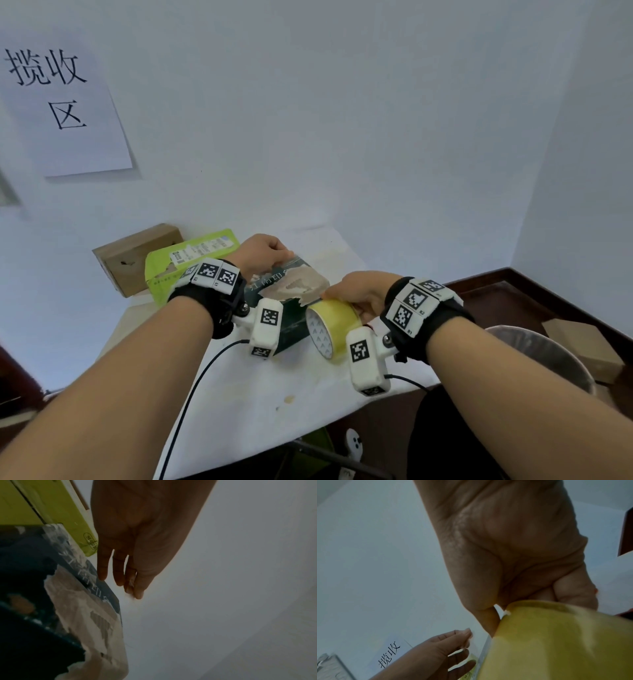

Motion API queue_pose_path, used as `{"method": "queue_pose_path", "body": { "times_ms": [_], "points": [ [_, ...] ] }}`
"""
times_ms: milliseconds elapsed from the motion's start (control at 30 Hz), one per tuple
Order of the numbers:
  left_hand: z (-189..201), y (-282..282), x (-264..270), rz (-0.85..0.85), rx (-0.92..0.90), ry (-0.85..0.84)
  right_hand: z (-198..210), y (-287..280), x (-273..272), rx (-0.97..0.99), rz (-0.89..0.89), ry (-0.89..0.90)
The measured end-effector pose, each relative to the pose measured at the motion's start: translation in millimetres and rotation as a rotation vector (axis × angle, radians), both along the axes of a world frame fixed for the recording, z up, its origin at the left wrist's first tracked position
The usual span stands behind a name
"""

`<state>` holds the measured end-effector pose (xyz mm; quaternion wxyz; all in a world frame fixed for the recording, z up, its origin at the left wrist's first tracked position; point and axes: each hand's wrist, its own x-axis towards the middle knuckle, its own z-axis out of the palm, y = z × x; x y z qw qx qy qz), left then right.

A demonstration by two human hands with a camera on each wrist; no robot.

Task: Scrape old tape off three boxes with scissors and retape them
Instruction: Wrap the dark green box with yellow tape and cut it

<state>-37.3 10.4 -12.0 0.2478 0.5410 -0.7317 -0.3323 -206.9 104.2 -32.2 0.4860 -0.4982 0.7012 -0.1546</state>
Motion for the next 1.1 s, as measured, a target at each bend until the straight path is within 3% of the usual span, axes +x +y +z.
{"method": "queue_pose_path", "body": {
  "times_ms": [333, 1100],
  "points": [
    [-3, -16, -6, -0.016, -0.068, -0.255, 1, -9, 1, -0.005, 0.008, 0.022],
    [-21, -19, -7, -0.023, -0.153, -0.443, 1, -17, 11, -0.04, 0.067, 0.14]
  ]
}}
